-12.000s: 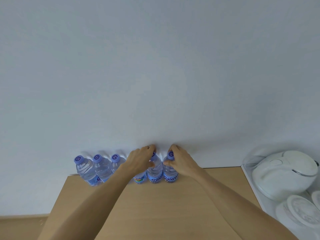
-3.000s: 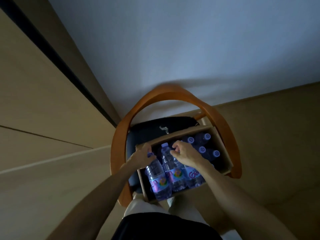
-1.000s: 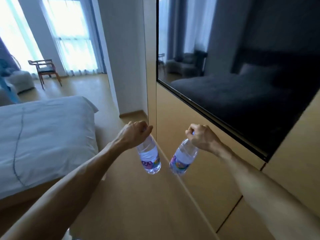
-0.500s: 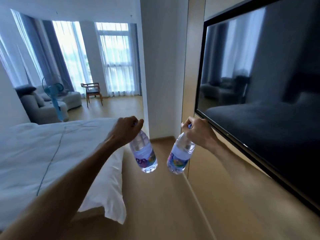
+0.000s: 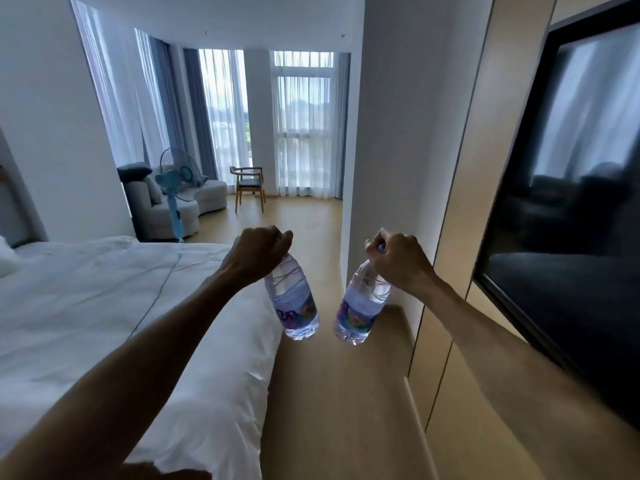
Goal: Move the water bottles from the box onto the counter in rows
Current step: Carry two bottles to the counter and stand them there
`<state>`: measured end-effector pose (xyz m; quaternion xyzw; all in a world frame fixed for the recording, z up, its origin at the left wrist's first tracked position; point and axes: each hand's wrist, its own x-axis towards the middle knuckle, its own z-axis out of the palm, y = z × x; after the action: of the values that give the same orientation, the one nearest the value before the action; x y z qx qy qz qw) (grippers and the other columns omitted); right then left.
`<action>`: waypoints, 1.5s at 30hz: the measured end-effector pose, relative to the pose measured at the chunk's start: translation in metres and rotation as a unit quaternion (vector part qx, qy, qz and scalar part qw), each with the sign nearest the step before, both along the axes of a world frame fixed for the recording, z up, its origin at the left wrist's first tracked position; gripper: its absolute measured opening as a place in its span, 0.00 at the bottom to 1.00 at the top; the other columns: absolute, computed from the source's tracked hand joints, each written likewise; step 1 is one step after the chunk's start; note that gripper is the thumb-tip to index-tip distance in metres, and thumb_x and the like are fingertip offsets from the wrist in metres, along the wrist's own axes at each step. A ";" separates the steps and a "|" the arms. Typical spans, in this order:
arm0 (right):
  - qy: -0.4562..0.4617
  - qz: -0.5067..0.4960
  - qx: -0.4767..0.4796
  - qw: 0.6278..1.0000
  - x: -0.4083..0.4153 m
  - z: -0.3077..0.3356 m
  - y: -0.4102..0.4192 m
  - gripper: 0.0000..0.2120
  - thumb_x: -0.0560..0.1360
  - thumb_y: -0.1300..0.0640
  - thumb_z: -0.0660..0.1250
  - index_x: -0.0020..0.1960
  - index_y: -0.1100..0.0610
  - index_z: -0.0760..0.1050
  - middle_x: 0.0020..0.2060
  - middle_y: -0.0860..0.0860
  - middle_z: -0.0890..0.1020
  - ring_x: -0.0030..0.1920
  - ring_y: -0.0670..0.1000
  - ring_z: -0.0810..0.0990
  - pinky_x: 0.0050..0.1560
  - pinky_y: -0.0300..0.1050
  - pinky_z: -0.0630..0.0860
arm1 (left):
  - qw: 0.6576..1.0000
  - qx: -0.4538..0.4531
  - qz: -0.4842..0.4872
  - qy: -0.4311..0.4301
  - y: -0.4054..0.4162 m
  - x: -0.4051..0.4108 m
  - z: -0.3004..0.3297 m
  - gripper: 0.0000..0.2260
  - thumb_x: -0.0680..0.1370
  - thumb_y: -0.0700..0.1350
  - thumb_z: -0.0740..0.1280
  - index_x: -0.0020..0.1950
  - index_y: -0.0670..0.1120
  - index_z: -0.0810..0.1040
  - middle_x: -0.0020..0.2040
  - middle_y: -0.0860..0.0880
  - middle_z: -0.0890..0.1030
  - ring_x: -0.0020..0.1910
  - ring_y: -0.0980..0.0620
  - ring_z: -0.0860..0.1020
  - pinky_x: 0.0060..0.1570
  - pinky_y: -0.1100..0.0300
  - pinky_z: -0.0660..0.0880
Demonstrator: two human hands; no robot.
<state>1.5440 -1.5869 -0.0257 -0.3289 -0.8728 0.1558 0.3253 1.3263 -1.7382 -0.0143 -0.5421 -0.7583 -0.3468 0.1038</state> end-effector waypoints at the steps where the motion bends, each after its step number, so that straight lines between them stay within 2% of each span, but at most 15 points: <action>1: -0.003 0.005 0.003 1.000 -0.013 0.000 0.012 0.10 0.79 0.52 0.60 0.43 0.57 0.73 0.36 0.53 0.79 0.42 0.56 0.80 0.46 0.52 0.79 | 1.000 0.000 0.000 -0.002 0.012 -0.012 -0.001 0.17 0.81 0.52 0.61 0.46 0.40 0.80 0.38 0.44 0.82 0.36 0.46 0.80 0.39 0.54 0.79; 5: -0.016 0.023 0.024 0.999 -0.070 -0.003 0.060 0.10 0.80 0.53 0.61 0.46 0.59 0.73 0.40 0.55 0.81 0.43 0.56 0.81 0.50 0.54 0.81 | 1.000 0.005 -0.012 -0.008 0.063 -0.066 -0.004 0.17 0.81 0.51 0.61 0.45 0.40 0.80 0.35 0.49 0.79 0.33 0.49 0.79 0.34 0.60 0.74; 11: -0.027 0.028 0.032 0.999 -0.165 0.009 0.142 0.08 0.80 0.52 0.62 0.45 0.55 0.72 0.38 0.53 0.79 0.41 0.53 0.80 0.48 0.52 0.81 | 0.999 -0.002 -0.047 0.001 0.155 -0.162 0.004 0.16 0.81 0.51 0.61 0.44 0.41 0.80 0.33 0.52 0.77 0.29 0.58 0.75 0.29 0.66 0.67; 17: -0.018 0.011 0.046 0.999 -0.242 0.019 0.229 0.09 0.80 0.51 0.62 0.44 0.56 0.72 0.36 0.51 0.78 0.38 0.52 0.80 0.46 0.49 0.81 | 0.998 0.008 -0.057 -0.007 0.243 -0.239 0.013 0.16 0.82 0.50 0.60 0.45 0.40 0.79 0.34 0.48 0.79 0.29 0.56 0.76 0.30 0.66 0.69; 22: 0.002 0.004 0.045 0.999 -0.300 0.016 0.306 0.10 0.80 0.50 0.62 0.43 0.54 0.73 0.35 0.50 0.79 0.37 0.51 0.80 0.44 0.47 0.80 | 0.999 0.010 -0.053 -0.010 0.319 -0.295 0.011 0.16 0.82 0.49 0.60 0.44 0.39 0.79 0.32 0.50 0.77 0.27 0.57 0.75 0.29 0.67 0.68; 26: 0.006 0.006 0.037 0.999 -0.348 0.012 0.378 0.12 0.79 0.49 0.62 0.45 0.56 0.75 0.36 0.51 0.80 0.38 0.52 0.80 0.44 0.45 0.79 | 0.999 0.016 -0.047 0.007 0.385 -0.341 0.008 0.15 0.82 0.50 0.60 0.38 0.45 0.75 0.28 0.55 0.74 0.24 0.62 0.72 0.26 0.72 0.64; 29: 0.012 0.017 0.045 0.999 -0.384 0.012 0.436 0.12 0.80 0.50 0.62 0.44 0.57 0.75 0.35 0.50 0.78 0.36 0.50 0.79 0.43 0.43 0.78 | 0.998 0.045 -0.044 0.011 0.438 -0.376 0.006 0.17 0.82 0.48 0.60 0.33 0.49 0.71 0.26 0.54 0.72 0.22 0.63 0.73 0.24 0.73 0.67; 34: 0.005 0.034 0.048 0.998 -0.444 0.025 0.532 0.12 0.80 0.51 0.62 0.46 0.59 0.75 0.37 0.52 0.79 0.38 0.51 0.80 0.41 0.42 0.77 | 0.997 0.057 -0.052 -0.001 0.527 -0.432 0.014 0.13 0.82 0.49 0.60 0.38 0.48 0.74 0.28 0.55 0.74 0.26 0.66 0.75 0.27 0.74 0.69; 38: 0.013 0.038 0.058 0.998 -0.489 0.030 0.599 0.10 0.80 0.52 0.61 0.44 0.57 0.72 0.34 0.50 0.76 0.35 0.49 0.77 0.34 0.34 0.69 | 0.998 0.052 -0.039 -0.001 0.589 -0.474 0.016 0.13 0.82 0.50 0.60 0.39 0.49 0.74 0.29 0.57 0.74 0.24 0.63 0.73 0.25 0.73 0.66; 41: 0.017 0.039 0.052 0.998 -0.523 0.026 0.646 0.11 0.80 0.52 0.61 0.46 0.59 0.74 0.35 0.51 0.78 0.35 0.51 0.78 0.40 0.40 0.76 | 0.998 0.051 -0.036 -0.016 0.632 -0.507 0.012 0.14 0.82 0.51 0.60 0.36 0.52 0.73 0.28 0.56 0.73 0.25 0.63 0.74 0.26 0.73 0.66; 45: 0.013 0.047 0.048 0.998 -0.573 0.015 0.707 0.13 0.80 0.51 0.62 0.46 0.61 0.75 0.36 0.54 0.80 0.37 0.54 0.80 0.43 0.44 0.78 | 0.998 0.049 -0.026 -0.028 0.690 -0.555 0.001 0.13 0.81 0.53 0.60 0.41 0.50 0.77 0.31 0.58 0.76 0.28 0.64 0.75 0.31 0.69 0.67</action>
<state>0.9708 -0.8796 -0.0103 -0.2697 -0.8892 0.1335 0.3446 0.7716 -1.0485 -0.0136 -0.5463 -0.7284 -0.4014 0.0998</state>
